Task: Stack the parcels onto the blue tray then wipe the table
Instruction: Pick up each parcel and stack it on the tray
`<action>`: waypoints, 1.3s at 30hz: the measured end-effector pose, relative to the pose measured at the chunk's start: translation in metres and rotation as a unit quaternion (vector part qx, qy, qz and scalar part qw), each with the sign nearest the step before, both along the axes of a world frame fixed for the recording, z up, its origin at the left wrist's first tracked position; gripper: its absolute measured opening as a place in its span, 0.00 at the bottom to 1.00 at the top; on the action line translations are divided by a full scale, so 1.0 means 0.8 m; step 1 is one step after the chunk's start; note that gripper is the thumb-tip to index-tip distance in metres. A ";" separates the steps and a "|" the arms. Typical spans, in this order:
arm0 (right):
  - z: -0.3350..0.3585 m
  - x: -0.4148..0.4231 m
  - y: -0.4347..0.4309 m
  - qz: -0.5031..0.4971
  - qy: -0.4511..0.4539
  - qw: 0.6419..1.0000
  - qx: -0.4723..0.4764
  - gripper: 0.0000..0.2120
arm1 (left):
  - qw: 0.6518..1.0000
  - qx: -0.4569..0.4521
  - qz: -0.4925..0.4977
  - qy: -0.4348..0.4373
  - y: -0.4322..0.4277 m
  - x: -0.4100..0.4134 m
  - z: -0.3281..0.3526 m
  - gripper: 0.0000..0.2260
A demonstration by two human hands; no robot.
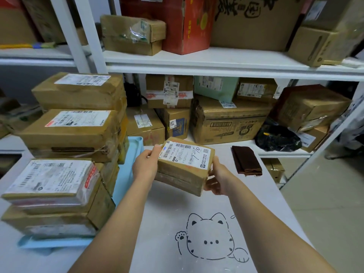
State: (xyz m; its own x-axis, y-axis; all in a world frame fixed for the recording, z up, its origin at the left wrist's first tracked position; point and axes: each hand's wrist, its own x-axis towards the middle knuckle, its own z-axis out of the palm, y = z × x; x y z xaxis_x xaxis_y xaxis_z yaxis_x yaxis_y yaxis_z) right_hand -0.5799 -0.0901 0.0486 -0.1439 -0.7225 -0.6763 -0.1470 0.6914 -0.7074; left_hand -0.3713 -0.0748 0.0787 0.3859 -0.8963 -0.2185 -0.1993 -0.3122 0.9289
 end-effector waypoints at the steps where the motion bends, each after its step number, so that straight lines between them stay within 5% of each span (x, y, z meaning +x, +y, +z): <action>1: 0.002 0.003 0.000 -0.013 -0.007 1.000 -0.011 0.29 | 1.000 0.010 0.010 -0.009 0.000 0.002 0.000 0.21; 5: 0.012 0.019 -0.003 -0.087 -0.053 0.993 -0.063 0.28 | 0.997 0.051 0.023 -0.046 0.002 -0.001 0.005 0.20; 9: 0.022 0.020 -0.004 -0.070 -0.082 0.990 -0.088 0.26 | 0.996 0.070 0.039 0.027 0.006 -0.003 0.010 0.21; 21: 0.023 0.014 0.014 -0.028 -0.116 0.993 0.023 0.18 | 0.983 -0.028 -0.103 0.150 0.011 0.012 0.015 0.20; 25: 0.026 0.014 0.021 0.005 -0.100 0.994 0.038 0.19 | 0.943 -0.056 -0.243 0.218 0.021 0.016 0.020 0.34; 29: 0.022 0.010 0.022 0.038 -0.085 0.995 0.037 0.20 | 0.920 -0.044 -0.341 0.187 0.018 0.020 0.017 0.46; 39: 0.029 0.016 0.018 0.042 -0.053 0.998 -0.006 0.15 | 0.966 -0.012 -0.178 0.186 0.010 0.015 0.006 0.36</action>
State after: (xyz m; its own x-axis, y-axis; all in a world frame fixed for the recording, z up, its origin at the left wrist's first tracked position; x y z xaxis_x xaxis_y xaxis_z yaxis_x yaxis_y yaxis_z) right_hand -0.5674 -0.0758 0.0714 -0.0104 -0.7377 -0.6750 -0.1292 0.6704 -0.7307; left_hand -0.3589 -0.0665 0.0836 -0.0481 -0.9642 -0.2608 0.0588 -0.2633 0.9629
